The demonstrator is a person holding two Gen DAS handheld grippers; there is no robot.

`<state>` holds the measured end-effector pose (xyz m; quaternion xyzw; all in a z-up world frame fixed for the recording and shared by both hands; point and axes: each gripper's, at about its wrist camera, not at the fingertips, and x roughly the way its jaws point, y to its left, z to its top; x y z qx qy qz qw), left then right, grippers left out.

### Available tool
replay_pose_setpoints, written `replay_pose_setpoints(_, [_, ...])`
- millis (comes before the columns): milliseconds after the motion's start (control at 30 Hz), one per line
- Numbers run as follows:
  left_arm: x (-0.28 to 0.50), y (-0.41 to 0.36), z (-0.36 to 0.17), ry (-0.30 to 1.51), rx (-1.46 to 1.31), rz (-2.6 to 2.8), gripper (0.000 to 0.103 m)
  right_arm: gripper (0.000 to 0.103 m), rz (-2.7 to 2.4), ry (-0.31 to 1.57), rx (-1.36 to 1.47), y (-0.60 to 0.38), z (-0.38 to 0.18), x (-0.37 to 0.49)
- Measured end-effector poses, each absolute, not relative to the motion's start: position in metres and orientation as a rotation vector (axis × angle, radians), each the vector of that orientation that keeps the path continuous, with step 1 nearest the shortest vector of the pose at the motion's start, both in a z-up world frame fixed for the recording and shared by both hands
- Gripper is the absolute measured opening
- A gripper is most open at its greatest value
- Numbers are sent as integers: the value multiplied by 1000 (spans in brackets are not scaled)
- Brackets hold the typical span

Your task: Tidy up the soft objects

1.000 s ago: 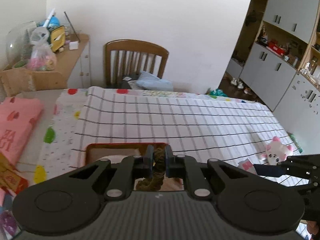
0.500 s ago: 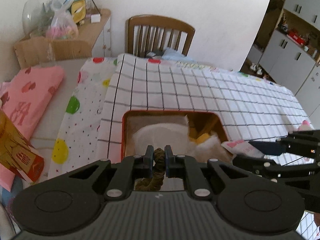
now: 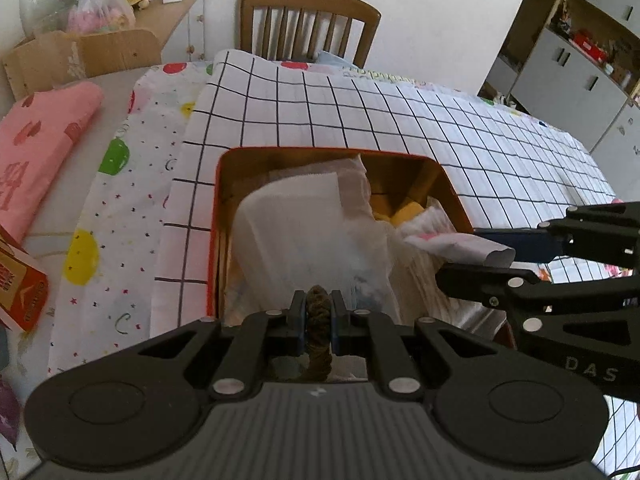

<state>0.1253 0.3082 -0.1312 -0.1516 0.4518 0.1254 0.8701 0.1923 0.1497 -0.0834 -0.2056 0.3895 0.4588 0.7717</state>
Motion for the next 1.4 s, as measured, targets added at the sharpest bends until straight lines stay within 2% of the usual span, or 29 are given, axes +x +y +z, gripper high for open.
replay_pose_setpoints(300, [126, 303, -135, 953, -300, 269, 12, 37, 1011, 847, -433, 137, -77, 189])
replay_pose_setpoints(533, [119, 298, -130, 942, -284, 270, 16, 47, 1024, 838, -393, 116, -67, 185])
replay_pose_setpoints(600, [115, 296, -129, 936, -284, 265, 24, 48, 1030, 832, -374, 110, -63, 184])
replay_pose_setpoints(633, [113, 295, -128, 930, -286, 262, 31, 50, 1032, 830, -366, 107, -61, 183])
replay_pose_setpoints(700, [110, 294, -125, 913, -288, 260, 50, 57, 1032, 818, -350, 102, -57, 182])
replay_pose_setpoints(733, [108, 293, -123, 905, -290, 259, 67, 63, 1033, 811, -344, 100, -56, 181])
replay_pose_setpoints(767, [106, 292, -121, 892, -289, 259, 72, 63, 1035, 803, -341, 98, -54, 180])
replay_pose_setpoints(900, [96, 288, -112, 857, -283, 263, 72, 65, 1034, 786, -332, 96, -49, 177])
replay_pose_setpoints(1000, [89, 288, -103, 822, -276, 269, 72, 73, 1027, 765, -308, 90, -41, 178])
replay_pose_setpoints(1067, [83, 287, -97, 795, -274, 271, 80, 74, 1020, 756, -297, 85, -38, 179])
replay_pose_setpoints(1167, [75, 286, -89, 760, -266, 266, 82, 75, 995, 761, -267, 76, -37, 184])
replay_pose_setpoints(1400, [65, 278, -80, 717, -250, 260, 85, 77, 999, 826, -326, 56, -64, 173])
